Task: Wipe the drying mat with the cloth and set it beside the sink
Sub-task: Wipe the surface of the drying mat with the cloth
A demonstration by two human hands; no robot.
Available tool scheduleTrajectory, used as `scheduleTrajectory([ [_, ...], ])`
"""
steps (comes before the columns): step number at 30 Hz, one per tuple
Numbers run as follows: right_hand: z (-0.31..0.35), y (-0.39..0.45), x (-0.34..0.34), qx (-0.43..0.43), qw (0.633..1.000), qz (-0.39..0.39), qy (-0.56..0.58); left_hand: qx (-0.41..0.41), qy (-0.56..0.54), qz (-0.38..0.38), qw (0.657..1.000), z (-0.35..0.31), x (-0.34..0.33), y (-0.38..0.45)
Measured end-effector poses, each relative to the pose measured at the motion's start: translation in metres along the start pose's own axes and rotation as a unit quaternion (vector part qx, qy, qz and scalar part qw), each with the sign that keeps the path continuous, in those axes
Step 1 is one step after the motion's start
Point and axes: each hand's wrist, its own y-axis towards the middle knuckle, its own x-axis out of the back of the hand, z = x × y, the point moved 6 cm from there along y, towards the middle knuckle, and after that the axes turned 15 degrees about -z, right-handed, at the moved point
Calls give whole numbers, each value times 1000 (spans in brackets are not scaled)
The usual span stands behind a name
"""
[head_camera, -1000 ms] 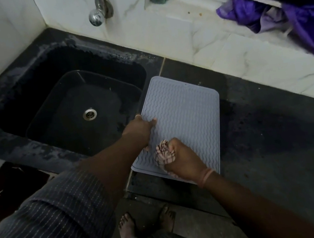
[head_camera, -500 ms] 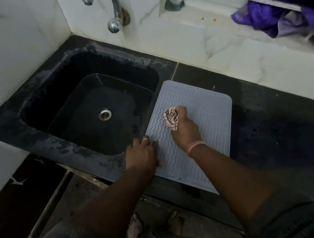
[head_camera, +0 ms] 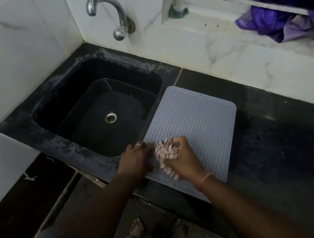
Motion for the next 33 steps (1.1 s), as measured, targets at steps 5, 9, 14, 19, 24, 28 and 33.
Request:
scheduleTrajectory([
  [5,26,71,18,45,993,-106,-27,78,1,-73,994,9,11,-26],
  [9,41,84,-9,140,975,-76,-155,167,-31,-67,983,13,1,-38],
  [14,38,57,-31,237,939,-33,-246,220,-80,-14,972,22,-3,-31],
  [19,28,13,-51,272,930,12,-247,183,-60,-6,981,31,-8,-29],
  [24,19,-7,-51,205,962,6,-178,158,-49,-27,986,28,4,-36],
  [28,3,-4,-22,79,994,-71,-37,129,-94,-51,986,33,0,-54],
  [33,-5,-28,-38,136,990,-31,-39,170,-134,-101,971,47,-2,-57],
])
